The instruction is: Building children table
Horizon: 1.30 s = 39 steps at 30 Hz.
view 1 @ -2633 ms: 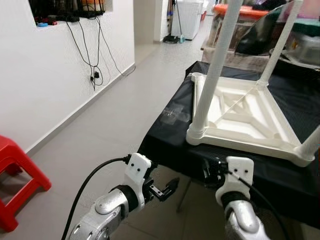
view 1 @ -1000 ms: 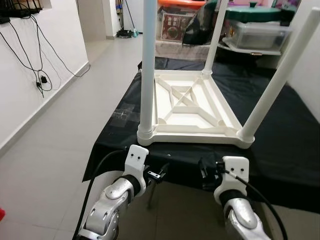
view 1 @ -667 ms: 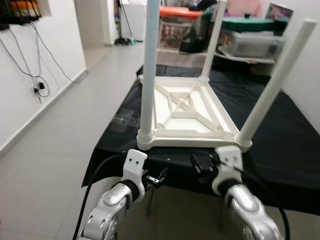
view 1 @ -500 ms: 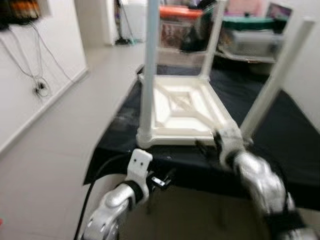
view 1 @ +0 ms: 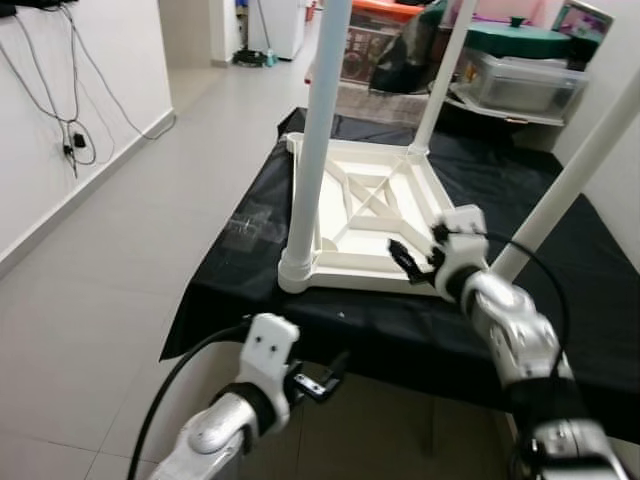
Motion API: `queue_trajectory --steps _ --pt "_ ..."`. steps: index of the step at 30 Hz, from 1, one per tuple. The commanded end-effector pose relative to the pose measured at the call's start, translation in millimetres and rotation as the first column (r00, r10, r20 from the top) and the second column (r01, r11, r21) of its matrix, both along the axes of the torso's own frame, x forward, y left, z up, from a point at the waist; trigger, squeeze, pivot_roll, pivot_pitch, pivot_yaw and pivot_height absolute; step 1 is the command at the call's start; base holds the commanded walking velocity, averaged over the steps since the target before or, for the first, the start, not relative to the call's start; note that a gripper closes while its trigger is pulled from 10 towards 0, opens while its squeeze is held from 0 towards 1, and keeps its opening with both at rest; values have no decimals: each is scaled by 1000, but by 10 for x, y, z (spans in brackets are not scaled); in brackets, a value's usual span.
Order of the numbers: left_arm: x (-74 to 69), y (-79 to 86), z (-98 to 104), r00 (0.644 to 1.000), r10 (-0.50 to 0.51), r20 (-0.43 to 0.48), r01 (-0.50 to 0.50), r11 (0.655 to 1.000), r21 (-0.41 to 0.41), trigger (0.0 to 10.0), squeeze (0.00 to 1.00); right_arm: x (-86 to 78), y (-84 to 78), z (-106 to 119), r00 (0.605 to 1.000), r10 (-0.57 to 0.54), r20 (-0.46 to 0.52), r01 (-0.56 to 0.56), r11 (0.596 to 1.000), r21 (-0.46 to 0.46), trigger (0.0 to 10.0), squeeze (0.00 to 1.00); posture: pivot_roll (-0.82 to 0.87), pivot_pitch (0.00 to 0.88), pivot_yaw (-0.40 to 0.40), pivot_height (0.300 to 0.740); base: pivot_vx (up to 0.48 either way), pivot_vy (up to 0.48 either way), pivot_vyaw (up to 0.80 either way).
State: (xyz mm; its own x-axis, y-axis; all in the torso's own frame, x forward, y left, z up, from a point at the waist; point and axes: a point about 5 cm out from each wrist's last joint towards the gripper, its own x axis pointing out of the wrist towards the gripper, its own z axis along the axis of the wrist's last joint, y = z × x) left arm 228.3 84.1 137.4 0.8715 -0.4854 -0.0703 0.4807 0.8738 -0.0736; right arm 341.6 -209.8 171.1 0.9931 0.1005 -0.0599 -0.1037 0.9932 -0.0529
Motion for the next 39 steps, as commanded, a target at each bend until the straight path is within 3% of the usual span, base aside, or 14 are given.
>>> queue_trajectory --steps 1,2,3,4,6,11,15,21,28,35,39 --pt "-3 53 -9 999 52 3 -52 998 28 10000 0 -91 -25 29 997 -53 49 53 999 2 10000 0 131 64 -143 740 0 0 0" --pt "21 185 -6 991 132 29 -134 988 71 10000 0 -334 16 -58 990 -118 77 118 993 6 10000 0 128 51 -139 740 0 0 0" --pt "21 185 -6 991 132 29 -134 988 71 10000 0 -334 16 -58 990 -118 77 118 993 6 10000 0 128 51 -139 740 0 0 0" --pt "36 276 -1 981 185 49 -189 977 100 10000 0 -507 34 -99 981 -168 96 168 986 13 10000 0 129 48 -138 740 0 0 0" --pt "69 405 16 964 256 74 -263 957 119 10000 0 -904 224 -210 966 -232 117 231 973 24 10000 0 136 11 -127 740 0 0 0" --pt "140 442 -19 952 300 58 -305 945 116 10000 0 -1150 478 -392 966 -248 70 244 968 59 10000 0 127 0 -99 740 0 0 0" --pt "193 441 -44 943 328 54 -332 935 123 10000 0 -1166 508 -481 963 -267 40 264 962 67 10000 0 121 0 -92 740 0 0 0" --pt "275 544 -13 903 421 79 -428 892 141 10000 0 -1151 414 -509 948 -318 7 317 946 64 10000 0 130 0 -89 740 0 0 0" --pt "309 509 0 910 403 103 -413 902 125 10000 0 -1164 511 -505 960 -279 21 278 960 26 10000 0 136 0 -98 740 0 0 229" --pt "339 484 -6 907 406 111 -418 900 127 10000 0 -1146 480 -508 956 -292 22 291 956 22 10000 0 130 0 -97 740 0 0 744" --pt "356 484 6 906 405 122 -419 899 124 10000 0 -1122 427 -507 947 -322 17 321 946 29 10000 0 132 0 -96 740 0 0 0"
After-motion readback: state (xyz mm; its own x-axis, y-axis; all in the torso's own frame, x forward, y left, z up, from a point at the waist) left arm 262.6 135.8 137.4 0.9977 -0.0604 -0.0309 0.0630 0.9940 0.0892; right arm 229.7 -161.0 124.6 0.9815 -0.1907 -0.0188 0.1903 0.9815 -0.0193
